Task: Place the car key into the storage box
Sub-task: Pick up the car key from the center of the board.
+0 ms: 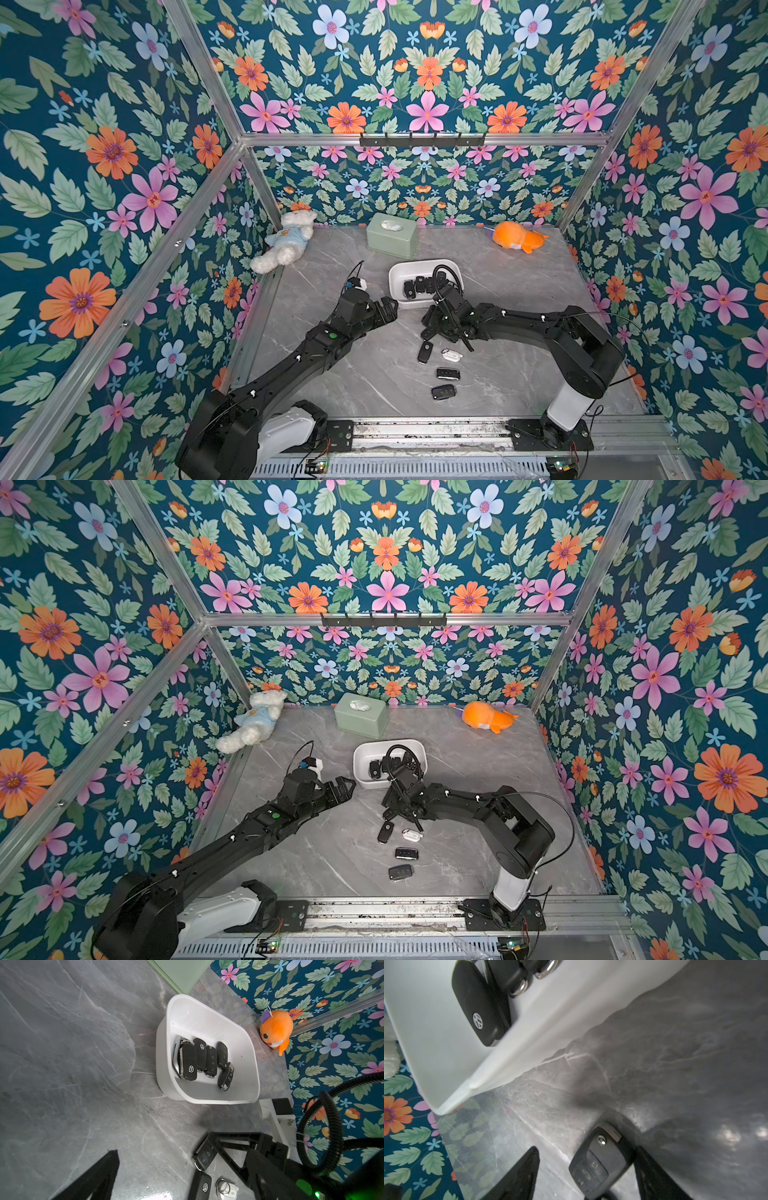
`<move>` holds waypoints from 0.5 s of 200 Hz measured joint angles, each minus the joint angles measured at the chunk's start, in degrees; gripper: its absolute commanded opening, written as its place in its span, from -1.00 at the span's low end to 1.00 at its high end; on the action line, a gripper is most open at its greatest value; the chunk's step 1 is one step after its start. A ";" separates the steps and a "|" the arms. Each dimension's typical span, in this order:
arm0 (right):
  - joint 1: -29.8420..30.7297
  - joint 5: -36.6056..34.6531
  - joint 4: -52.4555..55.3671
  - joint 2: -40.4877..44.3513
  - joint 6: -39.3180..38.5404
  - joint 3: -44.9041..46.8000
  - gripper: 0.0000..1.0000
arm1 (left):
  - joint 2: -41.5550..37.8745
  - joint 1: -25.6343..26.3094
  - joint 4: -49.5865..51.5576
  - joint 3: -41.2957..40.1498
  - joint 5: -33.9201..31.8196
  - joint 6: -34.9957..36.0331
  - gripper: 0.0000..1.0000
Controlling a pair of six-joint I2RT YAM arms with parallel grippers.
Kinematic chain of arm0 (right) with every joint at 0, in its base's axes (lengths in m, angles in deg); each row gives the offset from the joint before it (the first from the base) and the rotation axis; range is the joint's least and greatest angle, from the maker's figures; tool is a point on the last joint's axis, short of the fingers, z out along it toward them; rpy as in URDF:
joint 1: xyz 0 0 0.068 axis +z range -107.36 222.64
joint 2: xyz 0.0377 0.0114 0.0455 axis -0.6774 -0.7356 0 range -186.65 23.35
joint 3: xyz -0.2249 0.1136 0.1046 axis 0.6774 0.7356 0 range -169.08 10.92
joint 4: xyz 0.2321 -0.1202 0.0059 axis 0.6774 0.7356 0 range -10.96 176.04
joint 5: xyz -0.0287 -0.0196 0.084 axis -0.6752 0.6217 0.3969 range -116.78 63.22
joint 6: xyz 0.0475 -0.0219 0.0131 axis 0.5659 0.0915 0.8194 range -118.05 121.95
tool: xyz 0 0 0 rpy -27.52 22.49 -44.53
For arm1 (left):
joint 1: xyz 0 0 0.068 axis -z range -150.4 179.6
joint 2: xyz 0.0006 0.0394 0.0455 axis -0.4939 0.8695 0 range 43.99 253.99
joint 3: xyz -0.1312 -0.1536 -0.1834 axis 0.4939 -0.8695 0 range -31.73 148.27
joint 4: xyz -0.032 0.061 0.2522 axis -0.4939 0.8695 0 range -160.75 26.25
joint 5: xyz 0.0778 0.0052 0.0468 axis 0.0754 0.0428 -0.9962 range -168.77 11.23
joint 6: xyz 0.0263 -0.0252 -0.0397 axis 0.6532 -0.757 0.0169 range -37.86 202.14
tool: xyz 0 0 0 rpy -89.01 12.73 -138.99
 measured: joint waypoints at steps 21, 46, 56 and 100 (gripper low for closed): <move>1.75 -1.31 2.54 -0.46 -0.22 -0.90 0.47 | 0.11 0.00 0.00 0.02 0.00 0.00 0.99; 3.34 -3.02 4.24 -2.08 -0.79 -2.51 0.47 | 0.35 0.00 0.15 0.13 0.04 0.00 0.99; 3.80 -3.82 4.68 -2.91 -0.81 -3.50 0.47 | 0.35 0.00 0.13 0.17 0.04 0.00 0.99; 4.17 -5.75 7.06 -6.25 -0.90 -8.20 0.47 | -0.87 -0.09 0.68 -0.26 -0.02 0.00 0.99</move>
